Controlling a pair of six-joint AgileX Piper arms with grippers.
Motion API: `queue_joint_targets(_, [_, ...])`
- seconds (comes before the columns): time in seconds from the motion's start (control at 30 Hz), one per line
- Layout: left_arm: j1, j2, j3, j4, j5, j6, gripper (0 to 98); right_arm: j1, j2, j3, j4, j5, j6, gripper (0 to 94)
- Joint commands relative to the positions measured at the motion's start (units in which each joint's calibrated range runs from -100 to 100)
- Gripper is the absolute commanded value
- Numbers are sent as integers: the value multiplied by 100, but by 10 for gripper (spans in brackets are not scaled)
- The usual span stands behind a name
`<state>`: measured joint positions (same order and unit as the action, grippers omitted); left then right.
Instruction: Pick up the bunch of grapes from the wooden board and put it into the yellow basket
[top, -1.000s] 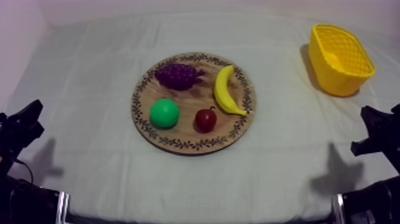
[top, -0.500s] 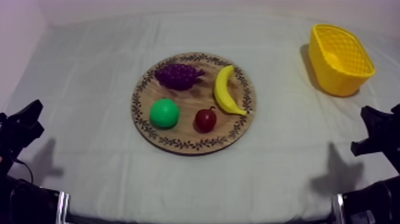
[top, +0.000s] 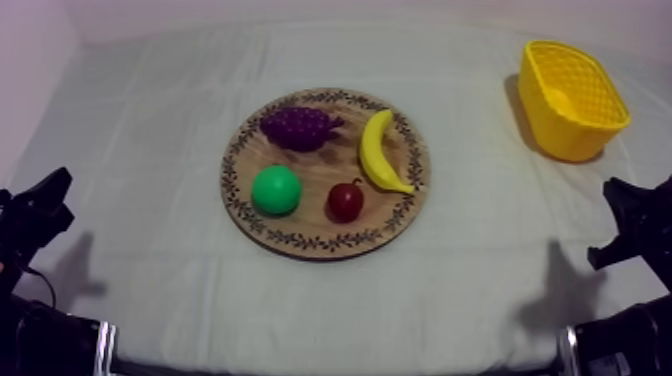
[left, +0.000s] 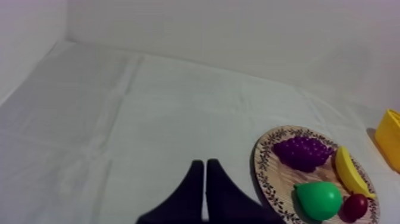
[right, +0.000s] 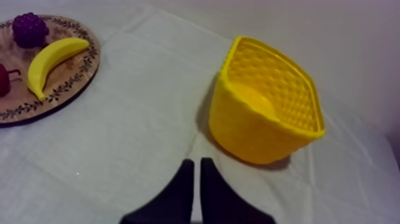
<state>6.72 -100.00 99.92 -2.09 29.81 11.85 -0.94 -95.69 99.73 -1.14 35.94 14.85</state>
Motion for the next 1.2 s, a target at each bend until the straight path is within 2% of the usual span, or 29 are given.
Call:
queue_joint_targets(0.0, [-3,0,-3,2,1,-1,1,-16,2,5,0,3,-397,16])
queue_joint_targets(0.2, [-3,0,-3,2,1,-1,1,-34,-4,5,0,3,-564,9])
queue_joint_targets(0.5, [-3,0,-3,2,1,-1,1,-27,272,-167,-78,-75,-270,5])
queue_joint_targets(0.9, [-3,0,-3,2,1,-1,1,-99,1865,-1975,-97,443,34,4])
queue_joint_targets(1.17, [-3,0,-3,2,1,-1,1,-236,3284,-3504,19,873,33,4])
